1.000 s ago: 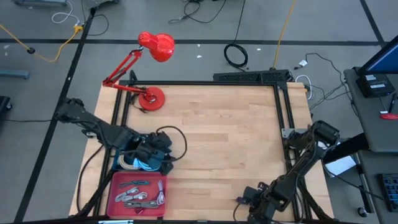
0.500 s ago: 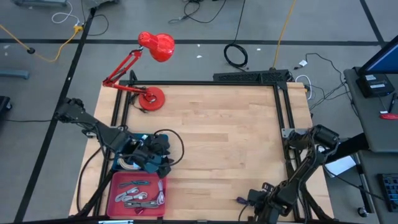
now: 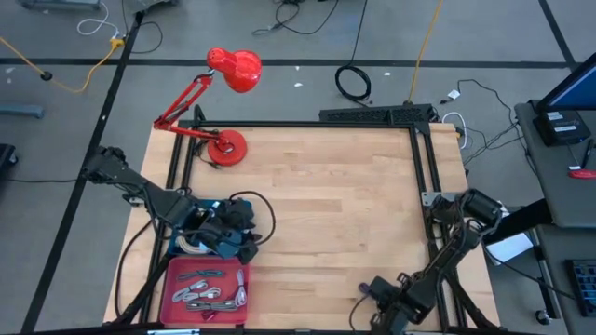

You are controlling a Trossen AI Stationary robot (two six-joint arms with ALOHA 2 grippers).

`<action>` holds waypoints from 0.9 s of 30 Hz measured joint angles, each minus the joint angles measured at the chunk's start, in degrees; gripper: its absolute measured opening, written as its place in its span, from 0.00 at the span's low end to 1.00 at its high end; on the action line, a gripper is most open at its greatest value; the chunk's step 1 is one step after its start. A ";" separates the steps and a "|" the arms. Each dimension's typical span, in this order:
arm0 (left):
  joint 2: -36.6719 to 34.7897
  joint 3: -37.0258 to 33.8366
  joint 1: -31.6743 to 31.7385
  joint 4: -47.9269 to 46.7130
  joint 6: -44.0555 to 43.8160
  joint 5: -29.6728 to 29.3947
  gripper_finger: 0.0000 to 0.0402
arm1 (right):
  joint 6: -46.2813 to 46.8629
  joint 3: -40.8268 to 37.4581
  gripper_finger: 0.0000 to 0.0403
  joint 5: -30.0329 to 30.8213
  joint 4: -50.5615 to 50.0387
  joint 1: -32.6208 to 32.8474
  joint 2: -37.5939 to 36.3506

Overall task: Pick & Place USB Port
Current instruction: Put the violet and black USB cable into the red bin

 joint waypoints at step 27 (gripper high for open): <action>-2.81 -33.38 22.29 95.17 3.01 11.85 0.35 | -46.86 -0.22 0.01 36.17 46.41 -25.11 -31.17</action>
